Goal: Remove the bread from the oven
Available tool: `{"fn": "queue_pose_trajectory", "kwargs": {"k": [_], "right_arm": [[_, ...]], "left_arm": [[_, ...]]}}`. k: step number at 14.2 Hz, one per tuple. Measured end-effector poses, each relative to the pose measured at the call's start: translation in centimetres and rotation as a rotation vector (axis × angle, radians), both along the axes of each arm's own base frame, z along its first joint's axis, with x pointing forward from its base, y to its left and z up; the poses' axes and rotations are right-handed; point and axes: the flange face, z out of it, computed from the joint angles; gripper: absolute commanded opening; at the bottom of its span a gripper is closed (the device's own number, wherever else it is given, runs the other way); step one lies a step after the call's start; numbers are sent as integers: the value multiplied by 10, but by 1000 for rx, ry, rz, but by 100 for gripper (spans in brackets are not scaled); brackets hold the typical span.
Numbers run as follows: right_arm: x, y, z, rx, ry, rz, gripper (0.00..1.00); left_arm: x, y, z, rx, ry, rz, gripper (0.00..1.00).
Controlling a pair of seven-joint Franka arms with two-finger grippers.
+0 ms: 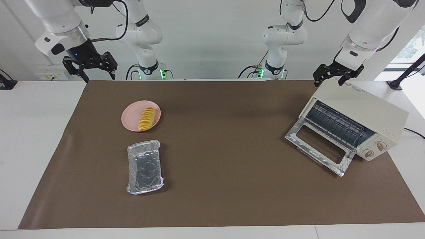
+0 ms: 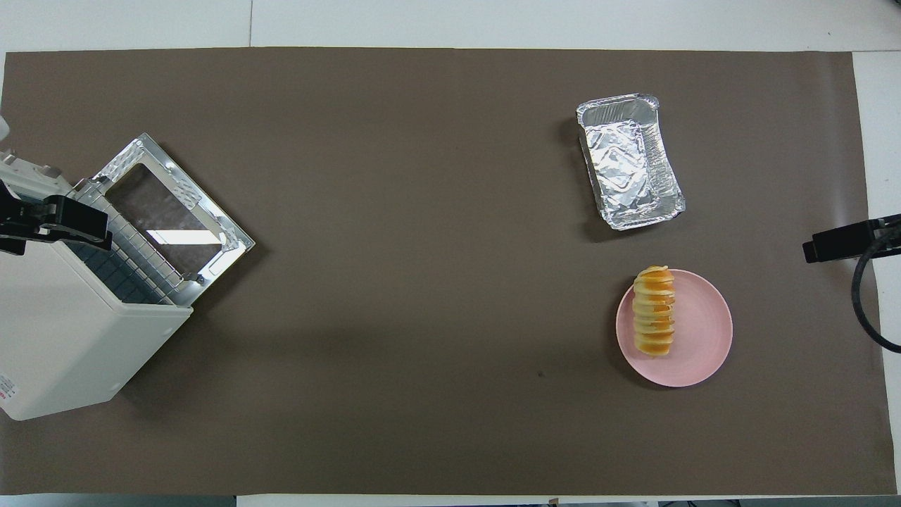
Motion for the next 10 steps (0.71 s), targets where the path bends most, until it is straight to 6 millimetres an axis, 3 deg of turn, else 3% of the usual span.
{"fn": "queue_pose_trajectory", "kwargs": {"k": [4,10], "right_arm": [[7,-2,-8,-9,-3,-1,100],[3,-11,3,-11,7,-18,100]], "left_arm": [[0,0,0,0,0,0,100],[0,0,0,0,0,0,100]]}}
